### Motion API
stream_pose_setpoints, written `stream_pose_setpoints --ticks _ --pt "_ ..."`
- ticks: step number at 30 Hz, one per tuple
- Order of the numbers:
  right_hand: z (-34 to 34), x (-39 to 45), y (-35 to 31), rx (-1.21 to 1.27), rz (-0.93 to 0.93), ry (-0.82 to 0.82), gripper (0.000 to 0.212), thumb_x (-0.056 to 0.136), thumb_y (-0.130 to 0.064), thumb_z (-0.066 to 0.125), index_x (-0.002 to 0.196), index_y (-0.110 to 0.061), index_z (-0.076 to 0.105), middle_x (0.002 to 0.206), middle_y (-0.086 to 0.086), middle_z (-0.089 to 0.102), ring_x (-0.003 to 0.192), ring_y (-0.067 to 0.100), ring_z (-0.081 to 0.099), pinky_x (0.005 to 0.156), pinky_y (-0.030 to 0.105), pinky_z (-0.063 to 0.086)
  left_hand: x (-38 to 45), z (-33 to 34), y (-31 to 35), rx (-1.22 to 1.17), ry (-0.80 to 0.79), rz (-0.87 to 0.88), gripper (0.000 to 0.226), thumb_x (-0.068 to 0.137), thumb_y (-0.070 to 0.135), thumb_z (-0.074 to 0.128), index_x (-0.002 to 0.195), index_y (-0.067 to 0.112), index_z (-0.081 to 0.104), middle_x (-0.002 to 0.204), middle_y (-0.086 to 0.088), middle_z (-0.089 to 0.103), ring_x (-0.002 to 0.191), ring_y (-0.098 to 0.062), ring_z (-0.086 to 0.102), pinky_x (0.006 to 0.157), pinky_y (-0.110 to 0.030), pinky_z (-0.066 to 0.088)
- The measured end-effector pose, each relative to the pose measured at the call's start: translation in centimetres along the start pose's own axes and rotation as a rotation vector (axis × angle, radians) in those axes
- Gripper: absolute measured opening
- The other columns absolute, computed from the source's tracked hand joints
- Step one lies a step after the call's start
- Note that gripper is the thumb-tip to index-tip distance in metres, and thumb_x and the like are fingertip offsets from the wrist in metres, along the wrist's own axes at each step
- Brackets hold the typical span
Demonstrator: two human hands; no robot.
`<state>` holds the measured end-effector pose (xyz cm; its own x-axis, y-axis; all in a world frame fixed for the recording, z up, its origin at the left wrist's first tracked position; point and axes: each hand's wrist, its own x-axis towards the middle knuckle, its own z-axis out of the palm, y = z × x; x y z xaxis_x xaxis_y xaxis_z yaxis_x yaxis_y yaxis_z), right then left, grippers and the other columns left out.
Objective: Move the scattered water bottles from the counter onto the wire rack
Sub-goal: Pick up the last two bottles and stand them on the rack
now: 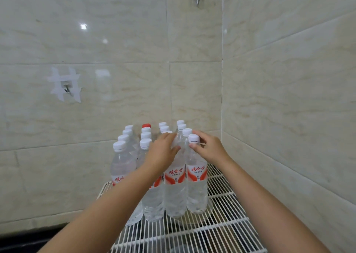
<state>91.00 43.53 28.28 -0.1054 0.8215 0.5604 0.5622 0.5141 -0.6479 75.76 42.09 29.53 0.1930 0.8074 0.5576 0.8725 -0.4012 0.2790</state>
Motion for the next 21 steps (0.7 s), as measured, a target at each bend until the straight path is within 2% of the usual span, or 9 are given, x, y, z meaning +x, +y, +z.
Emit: stream_pose_setpoints --ticks 3,5,6,7,8,10,13,17,21 --pt "0.6 -0.4 0.5 0.009 -0.064 0.037 0.038 0.091 -0.012 0.053 0.128 -0.009 0.049 0.118 0.006 0.061 0.108 0.019 0.056 0.086 0.024 0.042 -1.5 0.7 -0.5 0.132 0.091 0.075 0.049 0.096 0.027 0.041 0.14 0.006 0.033 0.147 -0.009 0.038 0.134 -0.023 0.039 0.107 -0.029 0.035" --pt "1.5 -0.8 0.9 -0.018 -0.088 0.101 0.037 0.095 -0.014 0.047 0.131 -0.009 0.043 0.123 0.008 0.059 0.11 0.021 0.055 0.085 0.021 0.036 -2.3 1.6 -1.8 0.253 0.226 0.167 0.049 0.094 0.031 0.034 0.131 0.001 0.043 0.138 -0.017 0.05 0.13 -0.029 0.046 0.107 -0.034 0.038" --pt "2.0 -1.0 1.1 -0.033 -0.085 0.127 0.038 0.097 -0.017 0.042 0.134 -0.009 0.039 0.126 0.009 0.057 0.114 0.023 0.054 0.085 0.021 0.035 -2.6 2.1 -2.9 0.316 0.269 0.206 0.051 0.095 0.034 0.027 0.13 0.0 0.042 0.136 -0.019 0.051 0.133 -0.03 0.042 0.111 -0.036 0.032" --pt "2.5 -1.0 1.6 -0.038 -0.084 0.15 0.04 0.098 -0.02 0.037 0.136 -0.008 0.036 0.129 0.011 0.054 0.117 0.025 0.053 0.086 0.02 0.034 -3.0 2.4 -3.8 0.341 0.265 0.212 0.055 0.098 0.038 0.017 0.135 0.001 0.033 0.143 -0.021 0.041 0.141 -0.028 0.025 0.117 -0.035 0.018" --pt "3.0 -1.3 1.6 -0.045 -0.072 0.168 0.044 0.098 -0.025 0.031 0.138 -0.007 0.033 0.132 0.013 0.052 0.12 0.026 0.051 0.088 0.02 0.034 -3.4 2.8 -4.8 0.362 0.278 0.208 0.059 0.099 0.041 0.009 0.143 0.003 0.02 0.153 -0.019 0.021 0.146 -0.023 0.004 0.119 -0.034 0.002" --pt "3.9 -1.6 1.8 -0.022 -0.069 0.237 0.059 0.091 -0.038 0.022 0.139 -0.004 0.032 0.133 0.016 0.051 0.121 0.027 0.049 0.09 0.02 0.033 -3.9 3.5 -6.6 0.414 0.342 0.206 0.063 0.097 0.046 0.003 0.147 0.008 -0.006 0.157 -0.009 -0.017 0.144 -0.018 -0.018 0.117 -0.033 -0.012" --pt "4.4 -1.4 2.2 0.043 -0.079 0.303 0.076 0.081 -0.048 0.014 0.133 0.0 0.039 0.122 0.019 0.057 0.111 0.03 0.055 0.085 0.023 0.036 -5.0 4.7 -8.7 0.489 0.439 0.197 0.066 0.096 0.049 0.001 0.145 0.007 -0.012 0.155 -0.006 -0.024 0.144 -0.018 -0.02 0.117 -0.035 -0.014" --pt "4.9 -0.9 2.3 0.046 -0.03 0.347 0.057 0.087 -0.027 0.024 0.13 0.007 0.041 0.12 0.025 0.058 0.11 0.036 0.056 0.085 0.023 0.036 -5.6 5.3 -9.9 0.561 0.489 0.213 0.066 0.096 0.05 -0.001 0.145 0.008 -0.014 0.154 -0.006 -0.026 0.144 -0.018 -0.021 0.117 -0.035 -0.018" --pt "4.9 -1.2 2.0 0.067 -0.055 0.36 0.06 0.088 -0.031 0.023 0.127 0.01 0.042 0.12 0.026 0.058 0.109 0.035 0.056 0.08 0.015 0.032 -6.2 6.0 -10.5 0.555 0.506 0.225 0.067 0.095 0.052 0.001 0.145 0.009 -0.015 0.153 -0.005 -0.027 0.143 -0.017 -0.022 0.117 -0.035 -0.019"
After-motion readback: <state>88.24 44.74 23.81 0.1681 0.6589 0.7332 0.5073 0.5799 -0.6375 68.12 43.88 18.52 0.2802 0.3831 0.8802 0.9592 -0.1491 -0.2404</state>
